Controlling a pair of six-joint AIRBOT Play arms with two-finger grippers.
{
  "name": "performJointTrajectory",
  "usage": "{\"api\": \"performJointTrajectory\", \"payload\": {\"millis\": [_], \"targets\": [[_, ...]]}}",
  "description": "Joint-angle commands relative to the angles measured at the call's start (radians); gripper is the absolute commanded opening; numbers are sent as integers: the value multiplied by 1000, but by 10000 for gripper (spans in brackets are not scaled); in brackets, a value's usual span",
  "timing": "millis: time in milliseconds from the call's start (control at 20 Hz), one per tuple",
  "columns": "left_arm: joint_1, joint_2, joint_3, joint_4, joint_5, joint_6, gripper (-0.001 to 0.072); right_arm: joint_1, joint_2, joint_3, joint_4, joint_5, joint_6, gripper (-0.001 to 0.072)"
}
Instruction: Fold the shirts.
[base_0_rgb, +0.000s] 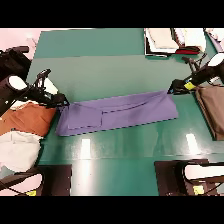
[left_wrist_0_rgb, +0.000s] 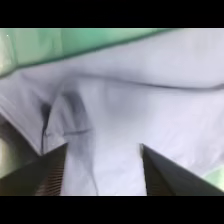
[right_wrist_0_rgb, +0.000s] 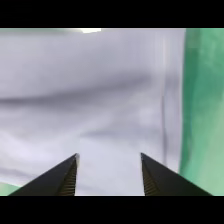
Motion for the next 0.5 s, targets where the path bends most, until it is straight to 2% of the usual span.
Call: {"api": "performJointTrajectory", "payload": {"millis": [0, 50, 100, 200, 300, 450], "targets": [[0, -15, 16, -51, -19, -57, 533, -65, -47, 55, 93, 6, -58, 465], [-5, -15, 16, -87, -23, -56, 346, -100, -46, 36, 93, 18, -72, 467], [-16, -15, 16, -110, -27, -51, 16, -140, -46, 2, 95, 27, -91, 500], [-71, -15, 16, -127, -5, -49, 22, -217, -47, -86, 96, 13, -113, 561], [-159, -15, 16, -131, 66, -64, 22, -279, -55, -167, 125, -14, -166, 561], [-302, -16, 16, -131, 228, -148, 22, -304, -117, -238, 246, -2, -246, 556]]}}
